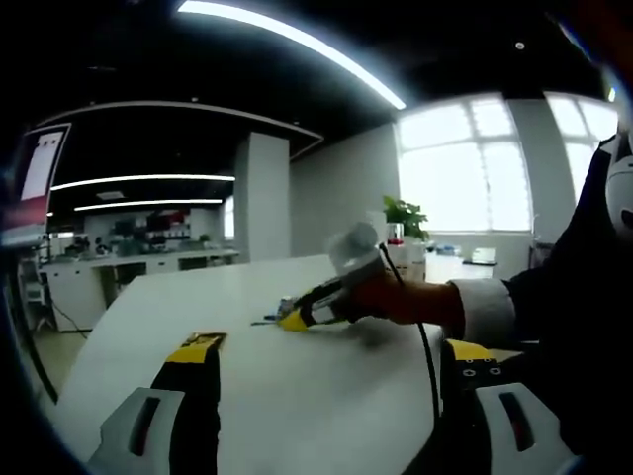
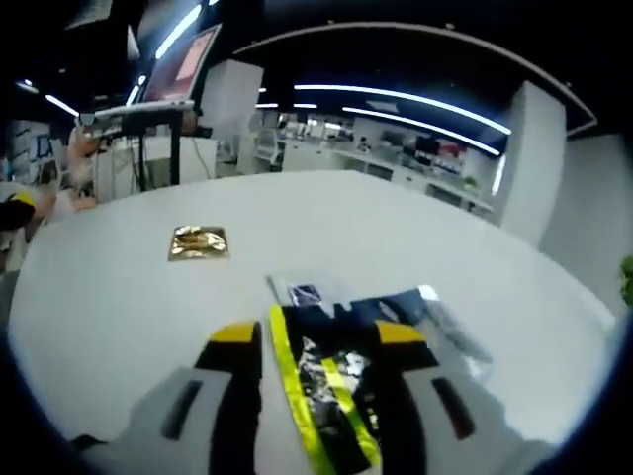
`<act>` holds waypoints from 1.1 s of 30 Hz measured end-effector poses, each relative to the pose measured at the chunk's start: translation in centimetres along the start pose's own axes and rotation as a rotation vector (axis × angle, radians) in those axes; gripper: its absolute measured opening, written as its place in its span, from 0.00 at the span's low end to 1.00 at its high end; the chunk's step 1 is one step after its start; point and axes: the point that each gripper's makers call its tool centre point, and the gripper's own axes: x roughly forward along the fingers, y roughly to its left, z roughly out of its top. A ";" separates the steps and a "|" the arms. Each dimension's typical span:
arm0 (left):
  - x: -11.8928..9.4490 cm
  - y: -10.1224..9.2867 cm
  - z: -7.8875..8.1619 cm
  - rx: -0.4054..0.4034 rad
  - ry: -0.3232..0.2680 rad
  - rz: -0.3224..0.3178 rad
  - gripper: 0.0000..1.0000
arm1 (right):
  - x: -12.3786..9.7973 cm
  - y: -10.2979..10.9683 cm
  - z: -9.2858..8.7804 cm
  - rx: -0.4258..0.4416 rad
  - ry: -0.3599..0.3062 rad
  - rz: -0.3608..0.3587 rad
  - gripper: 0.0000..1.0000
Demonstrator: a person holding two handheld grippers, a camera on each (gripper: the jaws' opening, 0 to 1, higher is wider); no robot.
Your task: Arrange the skincare products in the storage area until every visible bottle or jar stands upright without overlapping.
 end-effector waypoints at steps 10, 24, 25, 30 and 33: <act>0.0 0.2 0.1 -0.002 -0.003 -0.002 0.94 | 0.4 0.9 0.5 -0.062 -0.018 0.015 0.22; 0.0 0.0 0.0 -0.002 0.000 -0.006 0.94 | 0.3 2.1 0.0 0.052 -0.004 0.072 0.08; 0.1 0.0 0.0 -0.002 0.000 -0.006 0.94 | 0.3 2.2 0.0 0.064 -0.001 0.077 0.08; 0.2 -0.1 -0.1 0.000 0.005 -0.009 0.94 | 0.4 2.4 0.0 0.073 0.008 0.086 0.04; 0.2 -0.2 -0.1 -0.001 0.004 -0.010 0.94 | 0.5 2.4 0.0 0.074 0.015 0.095 0.02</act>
